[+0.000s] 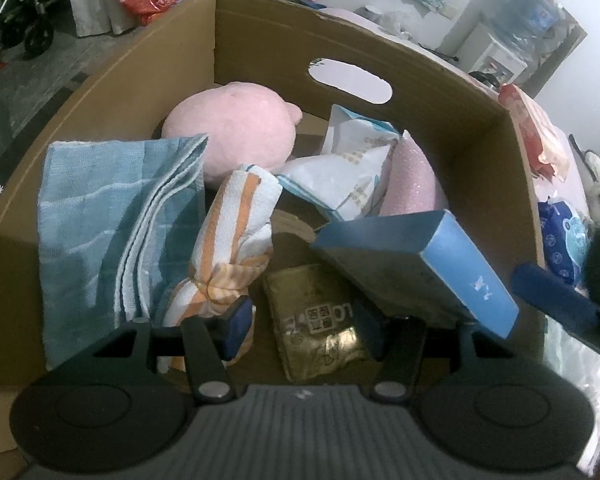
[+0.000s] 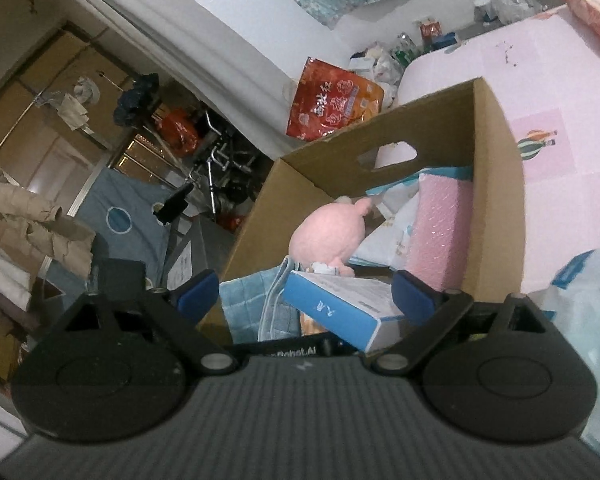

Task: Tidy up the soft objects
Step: 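Carry the medicine box into the cardboard box with the right gripper and release, then move both grippers back over the bed toward the remaining items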

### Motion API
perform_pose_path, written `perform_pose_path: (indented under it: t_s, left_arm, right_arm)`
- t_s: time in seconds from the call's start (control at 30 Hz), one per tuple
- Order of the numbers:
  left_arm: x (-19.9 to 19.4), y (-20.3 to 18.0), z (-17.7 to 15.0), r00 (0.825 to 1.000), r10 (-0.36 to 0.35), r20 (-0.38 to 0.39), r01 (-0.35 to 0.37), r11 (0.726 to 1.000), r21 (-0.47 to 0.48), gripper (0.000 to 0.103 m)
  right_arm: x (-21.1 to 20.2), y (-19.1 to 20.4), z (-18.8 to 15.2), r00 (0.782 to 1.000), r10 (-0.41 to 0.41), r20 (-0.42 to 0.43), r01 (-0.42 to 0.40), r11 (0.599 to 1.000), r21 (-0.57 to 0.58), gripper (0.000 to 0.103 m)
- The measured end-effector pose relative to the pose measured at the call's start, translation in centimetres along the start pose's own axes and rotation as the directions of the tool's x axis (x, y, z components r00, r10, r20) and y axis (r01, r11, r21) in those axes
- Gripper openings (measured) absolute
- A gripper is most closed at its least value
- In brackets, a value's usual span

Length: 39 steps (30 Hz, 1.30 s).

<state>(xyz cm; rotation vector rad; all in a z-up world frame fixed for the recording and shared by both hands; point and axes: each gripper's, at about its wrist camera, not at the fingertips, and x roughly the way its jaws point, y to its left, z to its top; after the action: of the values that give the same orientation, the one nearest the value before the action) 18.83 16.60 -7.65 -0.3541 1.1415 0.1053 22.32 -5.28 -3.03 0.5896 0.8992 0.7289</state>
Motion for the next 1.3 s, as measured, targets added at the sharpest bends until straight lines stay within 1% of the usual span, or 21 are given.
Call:
perform_pose_path:
  t_s: [0.1, 0.23, 0.33, 0.47, 0.63, 0.73, 0.87, 1.03, 1.2, 1.3]
  left_arm:
    - [-0.5, -0.5, -0.1, 1.0, -0.013, 0.005, 0.013, 1.0, 0.026, 0.058]
    - [-2.2, -1.3, -0.6, 0.997, -0.071, 0.019, 0.07, 0.996, 0.059, 0.061]
    - [-3.8, -2.1, -1.0, 0.994, -0.1, 0.042, 0.096, 0.991, 0.089, 0.063]
    - [-5.2, -3.1, -1.5, 0.99, -0.133, 0.051, 0.128, 0.987, 0.1, 0.063]
    - [-7.3, -3.9, -1.8, 0.983, -0.164, 0.082, 0.155, 0.982, 0.11, 0.063]
    - [-8.7, -4.2, -1.7, 0.978, -0.178, 0.112, 0.165, 0.98, 0.112, 0.063]
    - [-9.6, -4.4, -1.7, 0.977, -0.164, 0.138, 0.148, 0.982, 0.118, 0.064]
    - [-8.7, -4.1, -1.9, 0.984, -0.138, 0.115, 0.126, 0.987, 0.102, 0.064]
    - [-7.9, -3.2, -1.9, 0.987, -0.122, 0.101, 0.115, 0.991, 0.072, 0.064]
    - [-7.9, -3.2, -1.9, 0.989, -0.106, 0.101, 0.099, 0.993, 0.071, 0.065]
  right_arm:
    - [-2.0, -0.1, -0.3, 1.0, 0.005, 0.022, -0.005, 1.0, -0.022, 0.094]
    - [-5.4, -1.0, -0.6, 0.998, -0.001, 0.059, 0.004, 0.999, -0.046, 0.094]
    - [-8.0, -2.1, -0.8, 0.996, -0.003, 0.092, 0.006, 0.999, -0.038, 0.094]
    - [-10.9, -3.2, -1.0, 0.99, 0.004, 0.141, -0.001, 1.0, -0.026, 0.094]
    - [-13.0, -3.6, -1.2, 0.985, 0.036, 0.171, -0.032, 0.999, -0.028, 0.094]
    - [-13.9, -3.4, -1.7, 0.983, 0.041, 0.178, -0.032, 0.998, -0.052, 0.094]
    - [-14.3, -3.2, -2.3, 0.982, 0.049, 0.182, -0.041, 0.998, -0.051, 0.094]
    - [-14.7, -3.4, -2.6, 0.981, 0.051, 0.186, -0.042, 0.998, -0.052, 0.094]
    - [-15.4, -3.2, -3.5, 0.98, 0.031, 0.196, -0.018, 0.997, -0.07, 0.094]
    - [-16.3, -3.6, -4.3, 0.978, 0.018, 0.206, -0.003, 0.997, -0.072, 0.094]
